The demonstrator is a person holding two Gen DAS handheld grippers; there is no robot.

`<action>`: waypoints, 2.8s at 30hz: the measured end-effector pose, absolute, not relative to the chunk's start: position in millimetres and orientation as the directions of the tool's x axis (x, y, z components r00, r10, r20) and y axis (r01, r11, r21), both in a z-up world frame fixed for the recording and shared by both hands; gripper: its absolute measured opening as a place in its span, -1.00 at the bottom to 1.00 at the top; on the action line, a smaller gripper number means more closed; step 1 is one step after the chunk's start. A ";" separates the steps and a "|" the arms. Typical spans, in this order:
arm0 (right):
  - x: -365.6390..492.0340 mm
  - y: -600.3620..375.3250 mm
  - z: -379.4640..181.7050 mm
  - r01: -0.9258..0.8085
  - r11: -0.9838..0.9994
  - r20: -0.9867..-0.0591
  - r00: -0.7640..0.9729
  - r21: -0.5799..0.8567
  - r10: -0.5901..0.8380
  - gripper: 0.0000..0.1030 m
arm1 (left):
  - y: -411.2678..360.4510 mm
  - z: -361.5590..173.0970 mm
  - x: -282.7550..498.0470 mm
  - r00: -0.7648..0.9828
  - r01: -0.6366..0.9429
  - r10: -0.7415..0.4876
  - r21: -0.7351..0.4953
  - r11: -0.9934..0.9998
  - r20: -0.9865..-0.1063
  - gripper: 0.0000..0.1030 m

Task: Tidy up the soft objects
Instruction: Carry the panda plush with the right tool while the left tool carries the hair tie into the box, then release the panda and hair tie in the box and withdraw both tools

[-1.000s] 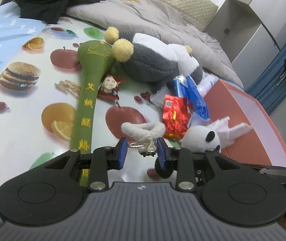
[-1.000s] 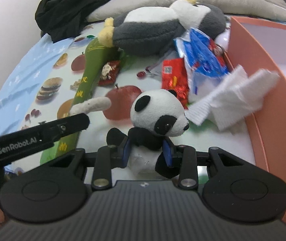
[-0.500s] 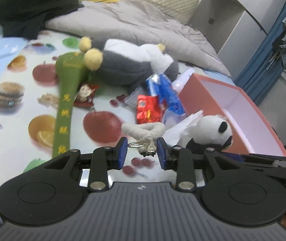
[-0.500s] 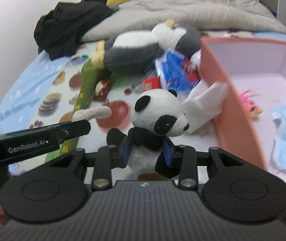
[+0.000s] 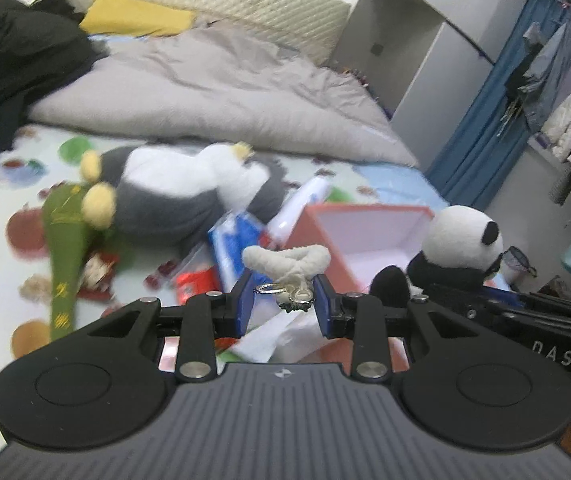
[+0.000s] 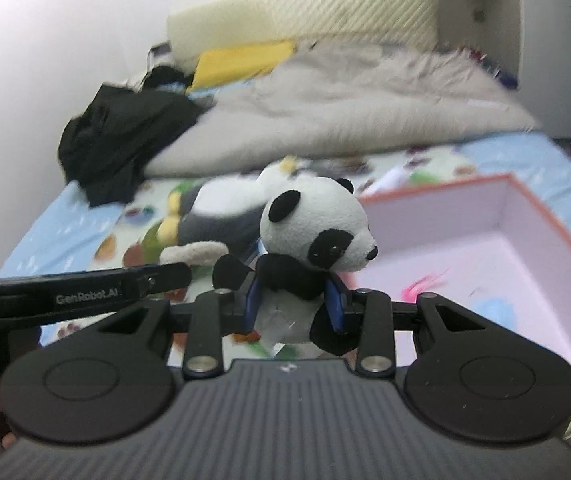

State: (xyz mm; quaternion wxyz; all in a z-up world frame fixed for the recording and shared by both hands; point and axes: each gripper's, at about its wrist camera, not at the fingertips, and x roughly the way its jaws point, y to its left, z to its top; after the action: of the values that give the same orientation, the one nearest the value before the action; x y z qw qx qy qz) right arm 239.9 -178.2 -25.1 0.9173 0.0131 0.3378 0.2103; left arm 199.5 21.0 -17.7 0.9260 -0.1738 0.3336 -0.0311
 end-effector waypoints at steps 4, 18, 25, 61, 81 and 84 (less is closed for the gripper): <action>251.9 -201.4 -10.1 -0.327 0.935 -0.585 0.734 0.140 0.344 -0.27 | 0.0 -0.7 222.8 0.781 -0.001 -0.216 -0.346 0.938 -0.587 -0.28; 303.1 -288.4 -47.7 -0.107 0.991 -0.694 0.708 0.078 0.131 -0.27 | -95.4 -26.8 307.4 0.652 0.151 -0.381 -0.381 0.912 -0.655 -0.28; 315.8 -314.4 -90.6 -0.038 0.994 -0.769 0.630 0.104 0.105 -0.25 | -143.0 -66.3 337.3 0.559 0.204 -0.393 -0.338 0.919 -0.730 -0.28; 223.2 -283.8 -29.9 -0.138 0.969 -0.574 0.785 0.205 0.233 -0.05 | -86.0 0.7 218.7 0.751 0.180 -0.325 -0.296 0.938 -0.575 0.07; 164.5 -228.5 -54.3 -0.241 0.952 -0.599 0.739 0.191 0.308 -0.05 | -29.5 -19.6 136.8 0.768 0.066 -0.222 -0.271 0.960 -0.601 0.07; 152.7 -221.2 -60.7 -0.256 0.948 -0.608 0.727 0.190 0.319 -0.05 | -24.6 -21.1 126.0 0.768 0.056 -0.216 -0.272 0.961 -0.603 0.07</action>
State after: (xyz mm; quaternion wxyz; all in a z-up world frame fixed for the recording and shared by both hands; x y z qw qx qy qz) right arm 152.7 -221.2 -60.7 0.9281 0.0467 0.3355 0.1548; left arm 126.0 -24.6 -21.1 0.9326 -0.1199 0.3326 -0.0730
